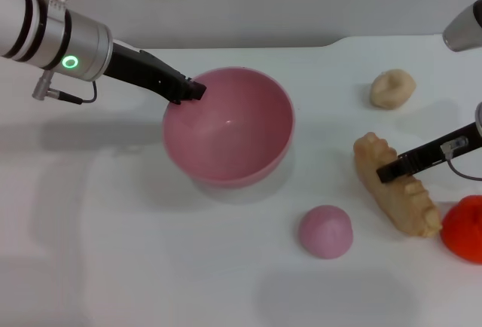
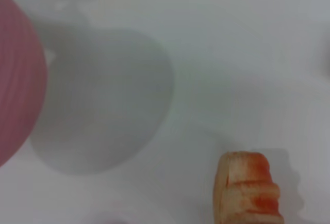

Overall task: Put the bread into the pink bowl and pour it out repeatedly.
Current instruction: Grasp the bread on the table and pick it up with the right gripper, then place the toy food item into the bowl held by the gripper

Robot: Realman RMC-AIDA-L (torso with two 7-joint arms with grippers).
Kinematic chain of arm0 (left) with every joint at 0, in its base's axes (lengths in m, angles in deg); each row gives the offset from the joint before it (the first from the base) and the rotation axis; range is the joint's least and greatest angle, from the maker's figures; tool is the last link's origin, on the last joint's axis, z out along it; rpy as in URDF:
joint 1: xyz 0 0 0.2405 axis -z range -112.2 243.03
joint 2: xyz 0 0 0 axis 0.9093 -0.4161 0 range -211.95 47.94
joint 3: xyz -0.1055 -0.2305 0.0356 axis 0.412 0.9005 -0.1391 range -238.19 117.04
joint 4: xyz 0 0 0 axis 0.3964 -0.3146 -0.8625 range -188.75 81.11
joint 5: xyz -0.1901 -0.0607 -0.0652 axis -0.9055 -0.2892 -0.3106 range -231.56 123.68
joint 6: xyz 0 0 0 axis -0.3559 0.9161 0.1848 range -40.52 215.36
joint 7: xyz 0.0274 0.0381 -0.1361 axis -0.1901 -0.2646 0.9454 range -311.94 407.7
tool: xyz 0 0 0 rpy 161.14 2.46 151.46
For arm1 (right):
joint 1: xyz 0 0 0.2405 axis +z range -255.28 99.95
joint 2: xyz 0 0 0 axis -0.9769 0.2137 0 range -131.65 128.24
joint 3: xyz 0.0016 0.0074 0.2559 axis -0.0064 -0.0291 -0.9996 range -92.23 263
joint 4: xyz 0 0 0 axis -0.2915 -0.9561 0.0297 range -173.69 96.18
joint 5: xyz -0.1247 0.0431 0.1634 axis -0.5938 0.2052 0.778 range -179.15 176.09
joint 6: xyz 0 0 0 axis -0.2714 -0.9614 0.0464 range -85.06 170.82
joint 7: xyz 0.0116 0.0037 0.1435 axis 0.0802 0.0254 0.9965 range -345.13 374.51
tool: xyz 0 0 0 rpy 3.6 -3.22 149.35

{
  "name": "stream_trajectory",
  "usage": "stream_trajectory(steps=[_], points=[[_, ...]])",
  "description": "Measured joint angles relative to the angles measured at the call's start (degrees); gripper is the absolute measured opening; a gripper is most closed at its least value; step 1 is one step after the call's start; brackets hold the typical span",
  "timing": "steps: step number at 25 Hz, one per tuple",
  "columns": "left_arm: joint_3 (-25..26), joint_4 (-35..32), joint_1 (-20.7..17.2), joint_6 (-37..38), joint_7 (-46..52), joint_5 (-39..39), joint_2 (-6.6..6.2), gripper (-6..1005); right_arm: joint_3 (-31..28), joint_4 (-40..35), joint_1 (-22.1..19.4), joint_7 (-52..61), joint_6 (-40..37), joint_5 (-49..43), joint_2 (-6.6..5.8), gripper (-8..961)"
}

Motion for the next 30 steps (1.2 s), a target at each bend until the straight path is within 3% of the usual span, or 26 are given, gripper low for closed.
stream_trajectory(steps=[8,15,23,30], points=[[0.0,-0.1,0.3,-0.2,0.0,0.0,-0.08,74,-0.1,-1.3,-0.1,0.6,-1.0,-0.2,0.0,308],[0.0,-0.1,0.4,-0.2,0.0,0.0,-0.02,74,-0.2,-6.6,-1.6,0.7,-1.3,1.6,0.18,273],[0.0,0.0,0.2,-0.1,0.0,0.0,0.17,75,-0.8,-24.6,-5.8,0.5,-3.3,10.5,0.33,197],[0.0,0.0,0.1,-0.2,0.1,0.0,0.66,75,-0.5,-39.4,-9.5,-4.5,-9.6,25.7,0.83,185]])
